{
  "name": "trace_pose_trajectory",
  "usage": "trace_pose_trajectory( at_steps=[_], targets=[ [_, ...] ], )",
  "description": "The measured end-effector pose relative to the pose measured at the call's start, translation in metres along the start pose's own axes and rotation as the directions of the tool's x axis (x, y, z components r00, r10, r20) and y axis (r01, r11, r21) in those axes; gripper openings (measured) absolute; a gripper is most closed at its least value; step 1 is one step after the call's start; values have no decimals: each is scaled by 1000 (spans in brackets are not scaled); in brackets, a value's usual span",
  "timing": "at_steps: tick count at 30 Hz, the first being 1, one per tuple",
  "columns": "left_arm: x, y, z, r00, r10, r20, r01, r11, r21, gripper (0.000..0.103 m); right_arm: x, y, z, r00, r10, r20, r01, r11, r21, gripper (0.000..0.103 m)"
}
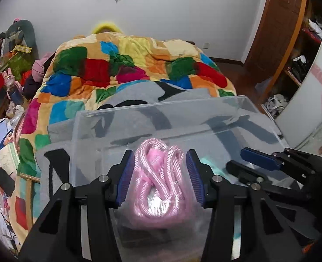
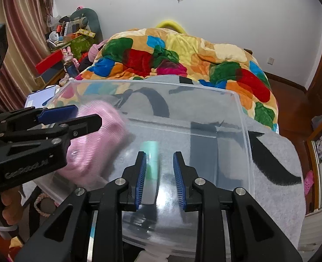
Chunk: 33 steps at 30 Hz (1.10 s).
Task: Organize objects
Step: 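Carry the rope bag into the clear box and release while the right tool drops the green bottle in, then grasp the white ointment tube with the right tool while the left tool grasps the braided bracelet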
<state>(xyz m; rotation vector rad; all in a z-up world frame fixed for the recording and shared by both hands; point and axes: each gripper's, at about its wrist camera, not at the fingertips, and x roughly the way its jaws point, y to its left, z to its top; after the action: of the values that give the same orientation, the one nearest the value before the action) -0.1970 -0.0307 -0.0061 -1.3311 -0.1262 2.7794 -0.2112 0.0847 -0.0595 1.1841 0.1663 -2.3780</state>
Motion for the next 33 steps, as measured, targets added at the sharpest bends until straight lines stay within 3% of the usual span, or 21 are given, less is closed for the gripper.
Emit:
trace_pose_trajectory(
  at_steps=[4, 6, 8, 14, 21, 29, 31, 33],
  targets=[
    [-18, -2, -1, 1000, -1, 20, 1, 1000, 8, 50, -10, 3, -2, 1000, 11, 15, -11, 1000, -4, 40],
    [-30, -1, -3, 999, -9, 37, 8, 1000, 4, 52, -21, 6, -4, 999, -8, 38, 8, 1000, -14, 52],
    [-42, 0, -6, 998, -5, 63, 5, 1000, 1, 63, -32, 7, -7, 997, -23, 67, 24, 1000, -19, 56],
    [-75, 6, -26, 993, 15, 117, -16, 1000, 10, 80, -70, 1, -20, 990, -43, 136, 45, 999, -7, 68],
    [-70, 18, -68, 1000, -6, 30, 6, 1000, 6, 81, -89, -6, -48, 987, -66, 143, 65, 998, 10, 73],
    [-37, 35, -115, 995, 18, -102, -20, 1000, -18, 80, -73, -18, -91, 998, -45, 42, 42, 996, 80, 73],
    [-36, 36, -124, 996, 19, -91, -20, 1000, -13, 78, -64, -17, -101, 999, -37, 6, 36, 995, 94, 73],
    [-40, 32, -131, 998, 33, -60, -33, 999, 14, 68, -56, -17, -111, 999, -23, -26, 26, 994, 110, 73]
  ],
)
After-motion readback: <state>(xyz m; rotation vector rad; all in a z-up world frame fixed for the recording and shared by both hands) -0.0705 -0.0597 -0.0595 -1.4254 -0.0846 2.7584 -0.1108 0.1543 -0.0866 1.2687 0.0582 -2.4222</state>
